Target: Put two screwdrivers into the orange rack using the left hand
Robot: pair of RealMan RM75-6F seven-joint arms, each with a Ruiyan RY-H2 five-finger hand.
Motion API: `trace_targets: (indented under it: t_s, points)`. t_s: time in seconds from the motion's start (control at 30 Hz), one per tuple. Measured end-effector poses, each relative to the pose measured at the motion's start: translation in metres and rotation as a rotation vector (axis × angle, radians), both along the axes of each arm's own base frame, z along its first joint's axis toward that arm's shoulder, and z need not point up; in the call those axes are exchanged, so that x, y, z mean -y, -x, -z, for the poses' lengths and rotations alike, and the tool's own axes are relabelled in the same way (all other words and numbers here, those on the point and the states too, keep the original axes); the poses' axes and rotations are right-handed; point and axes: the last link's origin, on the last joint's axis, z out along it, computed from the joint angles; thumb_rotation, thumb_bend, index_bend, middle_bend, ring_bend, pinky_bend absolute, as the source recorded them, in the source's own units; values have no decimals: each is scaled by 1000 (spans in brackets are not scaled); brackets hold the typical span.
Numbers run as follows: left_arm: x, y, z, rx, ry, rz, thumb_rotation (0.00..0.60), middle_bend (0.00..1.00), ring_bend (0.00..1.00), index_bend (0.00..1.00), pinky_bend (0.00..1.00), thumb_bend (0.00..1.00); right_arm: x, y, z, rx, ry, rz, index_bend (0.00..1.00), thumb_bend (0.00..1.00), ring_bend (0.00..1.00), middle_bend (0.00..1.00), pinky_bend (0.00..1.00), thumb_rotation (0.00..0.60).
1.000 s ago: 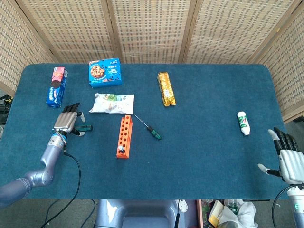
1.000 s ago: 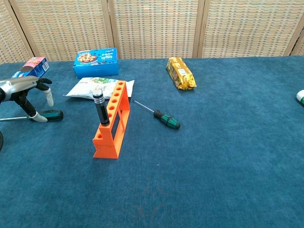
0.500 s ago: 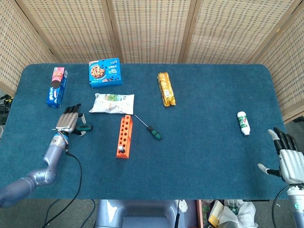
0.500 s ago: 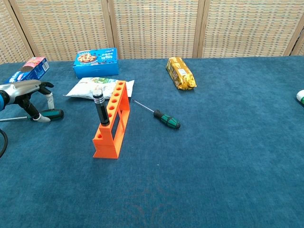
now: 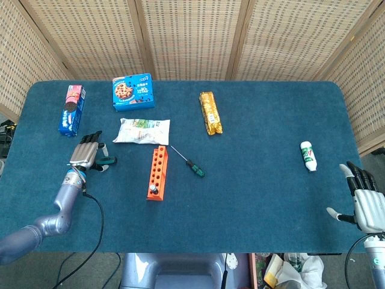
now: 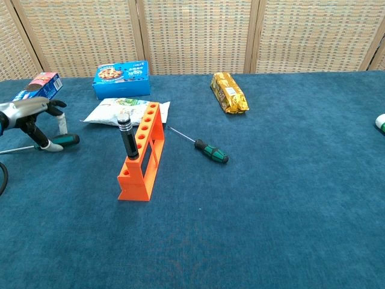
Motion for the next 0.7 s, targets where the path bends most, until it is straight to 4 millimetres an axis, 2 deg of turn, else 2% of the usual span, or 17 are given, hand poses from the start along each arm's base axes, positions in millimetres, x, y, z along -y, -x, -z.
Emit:
trace_targets:
  t_s: [0.13,0.43,0.7]
  points:
    - [4,-9,-16,98,-24,14,600,0,0,635,0,419,-1,-1,0,0,1,-3,0,0,0,0,0,600]
    - [18,-34,-71,442,-99,61,600,0,0,637,0,426,-3,-3,-1,1,3,-13,0,0,0,0,0,600]
    - [38,-70,-117,765,-151,205,600,0,0,643,0,427,-3,-3,0,0,3,-13,0,0,0,0,0,600]
